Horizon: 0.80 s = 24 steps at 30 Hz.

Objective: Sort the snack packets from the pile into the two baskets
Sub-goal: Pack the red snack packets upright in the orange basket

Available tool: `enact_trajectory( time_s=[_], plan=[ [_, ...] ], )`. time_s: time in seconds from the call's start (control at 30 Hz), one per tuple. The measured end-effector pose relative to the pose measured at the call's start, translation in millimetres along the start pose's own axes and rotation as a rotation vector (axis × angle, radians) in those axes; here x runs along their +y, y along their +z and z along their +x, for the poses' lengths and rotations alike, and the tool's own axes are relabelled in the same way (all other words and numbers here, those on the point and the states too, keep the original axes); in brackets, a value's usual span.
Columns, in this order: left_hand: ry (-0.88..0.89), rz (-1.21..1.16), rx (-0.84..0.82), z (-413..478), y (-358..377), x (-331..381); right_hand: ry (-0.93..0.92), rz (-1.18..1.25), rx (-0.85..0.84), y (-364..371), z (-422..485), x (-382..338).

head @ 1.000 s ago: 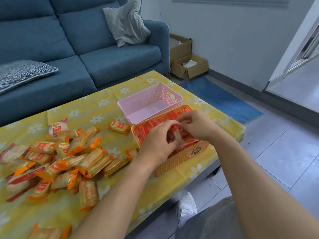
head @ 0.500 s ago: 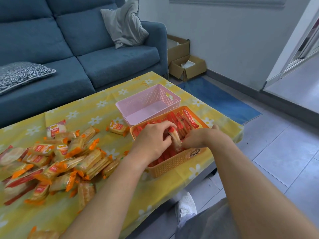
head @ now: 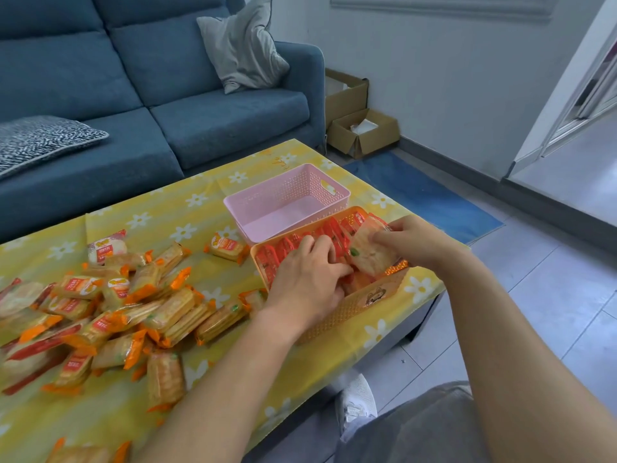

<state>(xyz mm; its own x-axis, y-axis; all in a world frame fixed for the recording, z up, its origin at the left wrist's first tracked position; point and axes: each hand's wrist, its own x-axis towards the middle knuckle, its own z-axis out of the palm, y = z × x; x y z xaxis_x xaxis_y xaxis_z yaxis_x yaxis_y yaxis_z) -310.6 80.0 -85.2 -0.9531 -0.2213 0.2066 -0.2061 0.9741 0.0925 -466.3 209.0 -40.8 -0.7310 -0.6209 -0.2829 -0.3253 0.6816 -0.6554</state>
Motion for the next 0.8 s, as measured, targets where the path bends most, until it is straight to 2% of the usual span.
enact_trajectory(
  time_s=[0.17,0.23,0.33,0.43,0.57,0.67,0.73,0.8],
  plan=[
    [-0.033,-0.113,-0.16,-0.6,8.0,-4.8,-0.009,-0.081,-0.002,9.4,2.7,-2.6],
    [-0.132,-0.314,-0.107,0.2,6.9,-8.2,-0.05,-0.188,-0.009,20.3,1.7,-8.1],
    [-0.277,-0.535,0.092,1.6,7.9,-11.9,-0.133,-0.418,0.018,41.4,-1.0,-20.2],
    [-0.276,-0.545,0.195,0.7,7.7,-6.0,-0.121,-0.584,0.039,57.1,0.0,-28.2],
    [-0.263,-0.602,0.197,2.9,7.2,4.5,-0.063,-0.665,-0.081,63.8,2.7,-31.5],
    [-0.26,-0.543,0.078,5.1,11.2,4.2,-0.055,-0.51,-0.191,53.8,9.6,-27.3],
    [-0.251,-0.45,0.011,5.3,13.1,1.6,-0.07,-0.393,-0.181,45.6,12.3,-22.9],
    [-0.216,-0.318,-0.02,6.1,14.5,-0.5,-0.095,-0.381,-0.212,43.9,10.4,-19.3]
  ],
)
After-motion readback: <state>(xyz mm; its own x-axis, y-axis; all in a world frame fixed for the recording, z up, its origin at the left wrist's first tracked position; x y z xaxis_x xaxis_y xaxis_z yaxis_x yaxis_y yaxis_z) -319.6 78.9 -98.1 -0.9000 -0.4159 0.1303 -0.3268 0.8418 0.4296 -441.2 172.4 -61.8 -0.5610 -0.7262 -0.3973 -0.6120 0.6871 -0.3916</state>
